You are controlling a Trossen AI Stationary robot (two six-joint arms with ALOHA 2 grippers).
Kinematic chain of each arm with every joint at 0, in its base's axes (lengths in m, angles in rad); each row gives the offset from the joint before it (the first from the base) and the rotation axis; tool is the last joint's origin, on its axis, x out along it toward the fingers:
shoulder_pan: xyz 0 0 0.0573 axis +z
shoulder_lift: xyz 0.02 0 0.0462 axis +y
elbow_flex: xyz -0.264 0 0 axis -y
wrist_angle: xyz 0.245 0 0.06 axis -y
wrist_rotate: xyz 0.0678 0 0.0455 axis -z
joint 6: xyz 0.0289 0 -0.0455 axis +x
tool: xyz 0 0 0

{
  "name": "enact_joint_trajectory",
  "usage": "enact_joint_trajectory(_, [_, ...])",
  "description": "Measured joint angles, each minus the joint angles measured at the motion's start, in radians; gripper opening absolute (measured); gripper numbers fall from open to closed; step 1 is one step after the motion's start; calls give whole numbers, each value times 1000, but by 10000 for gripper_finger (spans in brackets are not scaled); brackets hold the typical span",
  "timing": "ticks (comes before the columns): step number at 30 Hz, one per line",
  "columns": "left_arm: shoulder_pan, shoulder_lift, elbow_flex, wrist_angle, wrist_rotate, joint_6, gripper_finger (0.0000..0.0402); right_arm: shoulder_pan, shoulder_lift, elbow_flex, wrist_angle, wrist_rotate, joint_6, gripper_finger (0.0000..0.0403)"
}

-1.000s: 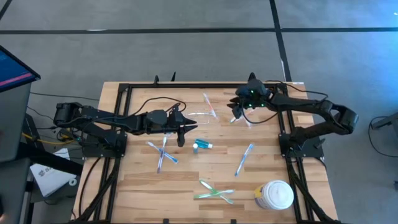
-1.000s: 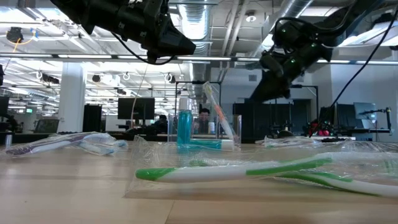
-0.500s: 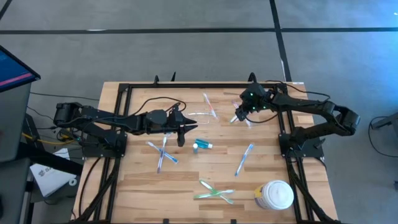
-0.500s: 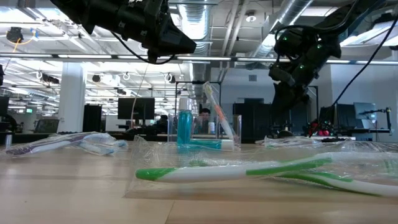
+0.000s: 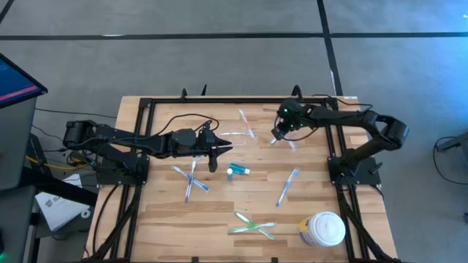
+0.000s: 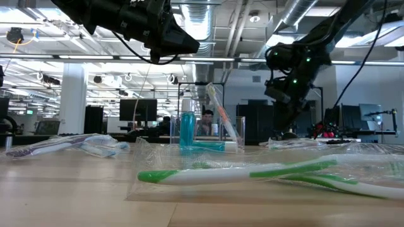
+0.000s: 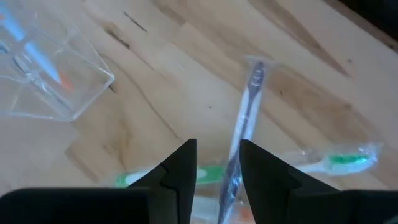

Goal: Pick & Place toothbrushing station
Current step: Put the top purple toothbrush into the transparent organizer

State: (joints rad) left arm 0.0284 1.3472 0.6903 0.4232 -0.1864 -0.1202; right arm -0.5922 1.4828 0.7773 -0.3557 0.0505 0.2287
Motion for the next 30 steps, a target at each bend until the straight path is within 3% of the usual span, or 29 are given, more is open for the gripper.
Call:
enact_joint_trajectory(12, [0,0,0,0,0,0,78,-43,140,46,-11,6,-19,113])
enact_joint_trajectory(30, [0,0,0,0,0,3,78,-67,143,47,32,6,-29,113])
